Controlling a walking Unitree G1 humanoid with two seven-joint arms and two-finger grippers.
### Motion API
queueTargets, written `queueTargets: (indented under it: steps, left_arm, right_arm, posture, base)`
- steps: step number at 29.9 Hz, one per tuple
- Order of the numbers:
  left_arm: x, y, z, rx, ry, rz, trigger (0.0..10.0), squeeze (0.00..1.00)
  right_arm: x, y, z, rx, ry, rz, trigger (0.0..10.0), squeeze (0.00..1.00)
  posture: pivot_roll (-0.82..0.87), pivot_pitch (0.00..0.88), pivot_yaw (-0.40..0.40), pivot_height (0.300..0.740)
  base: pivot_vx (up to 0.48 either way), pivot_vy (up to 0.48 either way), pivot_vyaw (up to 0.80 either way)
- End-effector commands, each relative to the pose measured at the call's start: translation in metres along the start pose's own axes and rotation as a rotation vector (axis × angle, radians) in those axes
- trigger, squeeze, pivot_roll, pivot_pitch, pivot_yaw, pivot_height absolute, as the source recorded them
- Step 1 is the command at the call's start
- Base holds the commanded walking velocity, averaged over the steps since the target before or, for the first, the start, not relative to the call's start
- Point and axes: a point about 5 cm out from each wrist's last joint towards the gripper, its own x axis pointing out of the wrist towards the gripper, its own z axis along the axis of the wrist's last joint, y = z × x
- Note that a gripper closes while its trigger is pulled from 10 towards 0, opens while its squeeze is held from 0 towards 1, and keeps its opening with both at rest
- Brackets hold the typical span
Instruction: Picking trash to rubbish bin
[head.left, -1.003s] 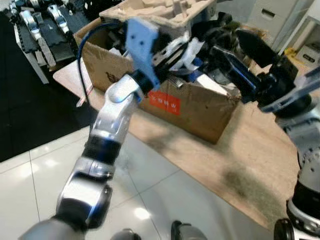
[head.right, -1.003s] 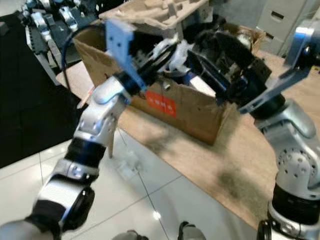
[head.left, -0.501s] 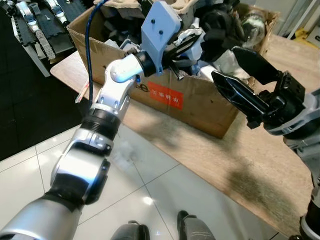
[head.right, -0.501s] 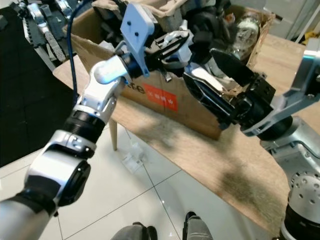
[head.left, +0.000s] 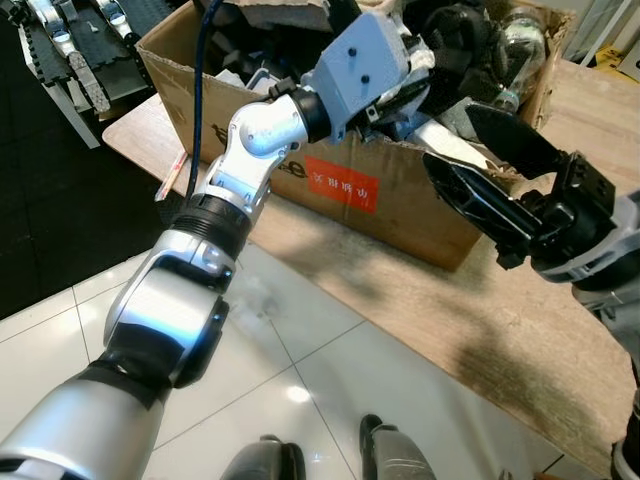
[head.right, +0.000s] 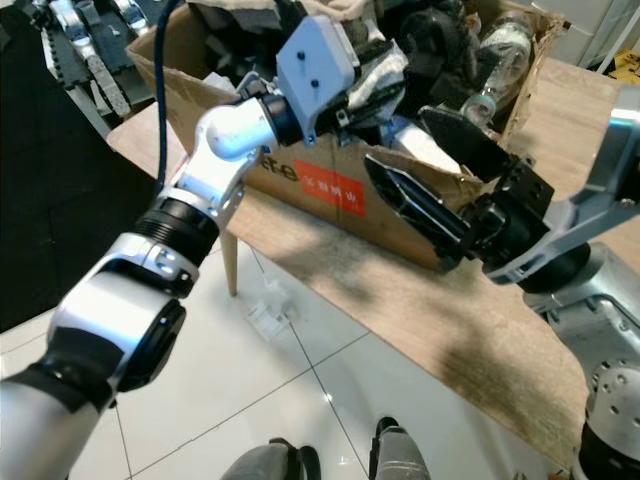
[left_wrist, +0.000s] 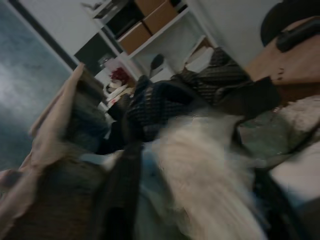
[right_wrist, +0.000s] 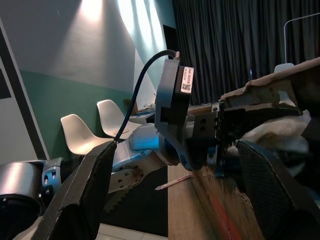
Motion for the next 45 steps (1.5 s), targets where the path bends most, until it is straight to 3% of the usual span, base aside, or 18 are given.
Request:
queueTargets:
  steps: [1,4,7,8,9,10,11,14,23,30,42,45]
  left_arm:
    - [-0.012,-0.004,-0.016,-0.057,0.059,-0.061,10.0,1.00]
    - [-0.016,0.007,-0.007,-0.124,-0.013,-0.089,10.0,1.00]
    - [-0.019,0.011,-0.005,-0.137,-0.028,-0.102,10.0,1.00]
    - [-0.022,0.014,-0.003,-0.149,-0.041,-0.125,10.0,0.44]
    - [-0.022,0.014,-0.003,-0.149,-0.041,-0.125,10.0,0.44]
    - [-0.026,0.016,-0.002,-0.165,-0.052,-0.147,10.0,0.00]
    - [-0.035,0.020,0.002,-0.210,-0.077,-0.216,10.0,0.00]
    - [-0.043,0.024,0.004,-0.231,-0.086,-0.270,10.0,0.00]
    - [-0.064,0.034,0.006,-0.216,-0.063,-0.321,10.0,0.00]
    - [-0.085,0.052,0.011,-0.217,-0.061,-0.243,10.0,0.00]
    - [-0.124,0.055,0.007,-0.287,-0.035,-0.205,10.0,0.00]
    - [-0.134,0.057,0.004,-0.319,-0.044,-0.101,10.0,0.00]
  right_arm:
    - [0.000,0.009,0.005,-0.025,-0.003,0.035,10.0,0.00]
    - [0.002,0.009,0.006,-0.024,-0.005,0.037,10.0,0.00]
    - [0.003,0.008,0.006,-0.024,-0.006,0.038,10.0,0.00]
    - [0.004,0.008,0.005,-0.024,-0.008,0.039,10.0,0.00]
    - [0.004,0.008,0.005,-0.024,-0.008,0.039,10.0,0.00]
    - [0.005,0.007,0.005,-0.024,-0.008,0.039,10.0,0.00]
    - [0.005,0.006,0.005,-0.023,-0.010,0.044,10.0,0.00]
    - [0.006,0.005,0.005,-0.023,-0.011,0.047,10.0,0.00]
    - [0.006,0.003,0.006,-0.023,-0.019,0.058,10.0,0.00]
    - [0.007,0.002,0.006,-0.024,-0.024,0.070,10.0,0.00]
    - [0.013,-0.001,0.002,-0.014,-0.031,0.094,10.0,0.00]
    - [0.017,0.001,-0.003,0.014,-0.036,0.118,10.0,0.00]
  posture:
    - [-0.19,0.300,0.108,0.740]
    - [-0.18,0.289,0.105,0.740]
    - [-0.18,0.285,0.104,0.740]
    - [-0.18,0.281,0.102,0.740]
    - [-0.18,0.281,0.102,0.740]
    - [-0.17,0.273,0.100,0.740]
    - [-0.17,0.266,0.096,0.740]
    - [-0.16,0.257,0.093,0.740]
    - [-0.16,0.243,0.090,0.740]
    - [-0.15,0.225,0.081,0.740]
    - [-0.13,0.200,0.068,0.740]
    - [-0.11,0.191,0.063,0.740]
  base:
    - [0.000,0.000,0.00]
    - [0.000,0.000,0.00]
    - [0.000,0.000,0.00]
    - [0.000,0.000,0.00]
    - [0.000,0.000,0.00]
    - [0.000,0.000,0.00]
    - [0.000,0.000,0.00]
    - [0.000,0.000,0.00]
    - [0.000,0.000,0.00]
    - [0.000,0.000,0.00]
    - [0.000,0.000,0.00]
    - [0.000,0.000,0.00]
